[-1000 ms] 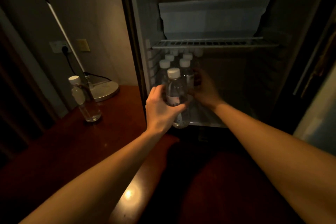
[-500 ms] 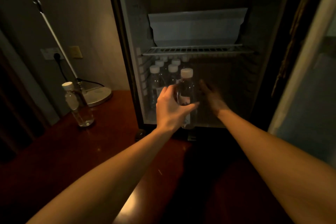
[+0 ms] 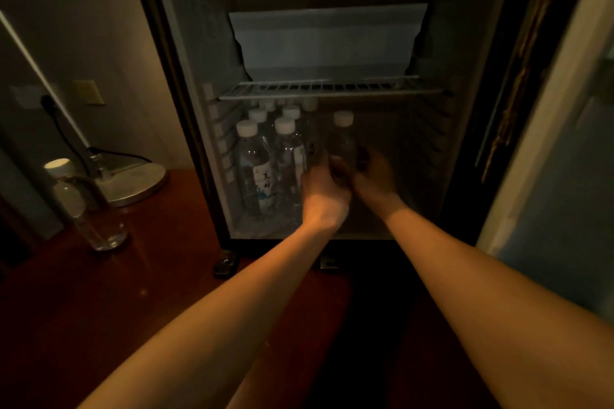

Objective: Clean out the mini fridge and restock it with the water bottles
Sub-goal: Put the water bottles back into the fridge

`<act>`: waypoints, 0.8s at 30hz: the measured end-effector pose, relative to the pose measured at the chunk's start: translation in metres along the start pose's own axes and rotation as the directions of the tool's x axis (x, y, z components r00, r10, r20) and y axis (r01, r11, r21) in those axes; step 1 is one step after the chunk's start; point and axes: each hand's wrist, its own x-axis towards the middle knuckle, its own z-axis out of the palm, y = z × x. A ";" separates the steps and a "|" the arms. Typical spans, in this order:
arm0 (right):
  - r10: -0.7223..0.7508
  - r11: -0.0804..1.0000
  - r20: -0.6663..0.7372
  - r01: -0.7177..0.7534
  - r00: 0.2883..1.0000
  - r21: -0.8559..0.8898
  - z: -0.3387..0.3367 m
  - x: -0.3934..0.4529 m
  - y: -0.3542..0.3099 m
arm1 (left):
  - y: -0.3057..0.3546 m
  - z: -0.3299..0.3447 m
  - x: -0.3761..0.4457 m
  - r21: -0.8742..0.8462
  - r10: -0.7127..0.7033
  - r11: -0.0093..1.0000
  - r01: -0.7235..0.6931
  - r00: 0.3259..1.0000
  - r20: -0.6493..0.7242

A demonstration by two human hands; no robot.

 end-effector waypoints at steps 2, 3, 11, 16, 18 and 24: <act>-0.024 1.000 0.007 0.024 1.000 -0.019 0.002 0.010 -0.002 | -0.010 -0.003 0.001 -0.016 0.045 0.999 -0.045 0.999 0.012; -0.038 0.999 0.010 0.038 0.999 -0.018 0.002 0.015 -0.002 | -0.017 -0.004 0.002 -0.043 0.070 0.997 -0.069 0.997 0.023; -0.151 0.985 0.050 0.155 0.987 -0.076 0.013 0.047 0.006 | -0.042 0.021 0.012 -0.015 -0.035 0.999 0.040 0.964 0.263; -0.186 0.979 0.026 0.188 0.982 -0.075 0.020 0.064 0.014 | -0.035 0.028 0.015 0.037 0.023 0.999 -0.034 0.963 0.270; -0.182 0.981 0.040 0.184 0.982 -0.060 0.024 0.068 0.017 | -0.037 0.030 0.017 0.022 0.052 0.998 -0.059 0.967 0.251; -0.089 0.990 0.138 0.103 0.986 -0.094 0.029 0.056 0.008 | -0.036 0.016 0.013 0.009 -0.041 0.999 0.041 0.960 0.276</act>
